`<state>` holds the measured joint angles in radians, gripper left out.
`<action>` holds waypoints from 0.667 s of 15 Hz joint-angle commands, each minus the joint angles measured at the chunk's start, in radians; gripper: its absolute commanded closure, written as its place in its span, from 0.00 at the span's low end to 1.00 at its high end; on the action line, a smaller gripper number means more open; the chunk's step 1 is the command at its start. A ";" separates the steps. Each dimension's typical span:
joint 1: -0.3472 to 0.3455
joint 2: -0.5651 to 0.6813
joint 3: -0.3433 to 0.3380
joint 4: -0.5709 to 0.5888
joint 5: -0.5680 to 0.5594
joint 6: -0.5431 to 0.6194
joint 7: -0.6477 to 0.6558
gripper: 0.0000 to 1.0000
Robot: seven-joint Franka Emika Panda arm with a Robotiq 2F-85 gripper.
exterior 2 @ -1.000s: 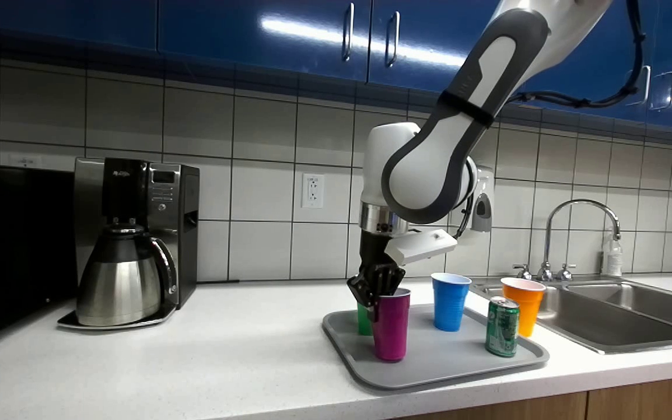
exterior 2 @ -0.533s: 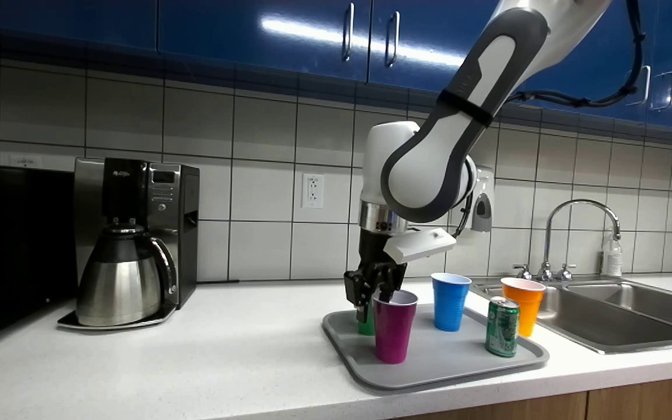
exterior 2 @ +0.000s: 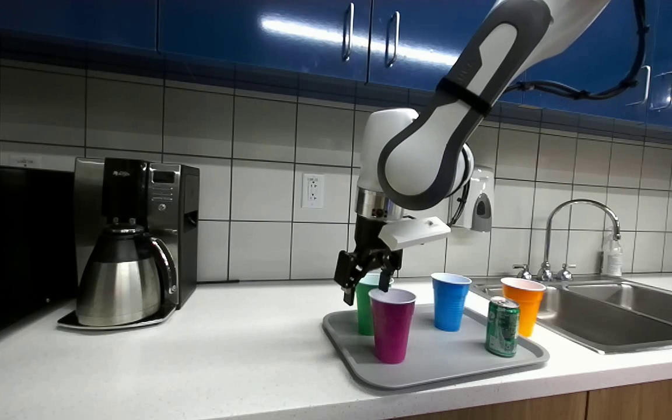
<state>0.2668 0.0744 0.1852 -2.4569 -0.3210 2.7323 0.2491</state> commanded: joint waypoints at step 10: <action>-0.020 -0.096 -0.031 0.021 -0.067 -0.022 0.067 0.00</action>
<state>0.2598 0.0157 0.1705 -2.4378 -0.3416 2.7323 0.2650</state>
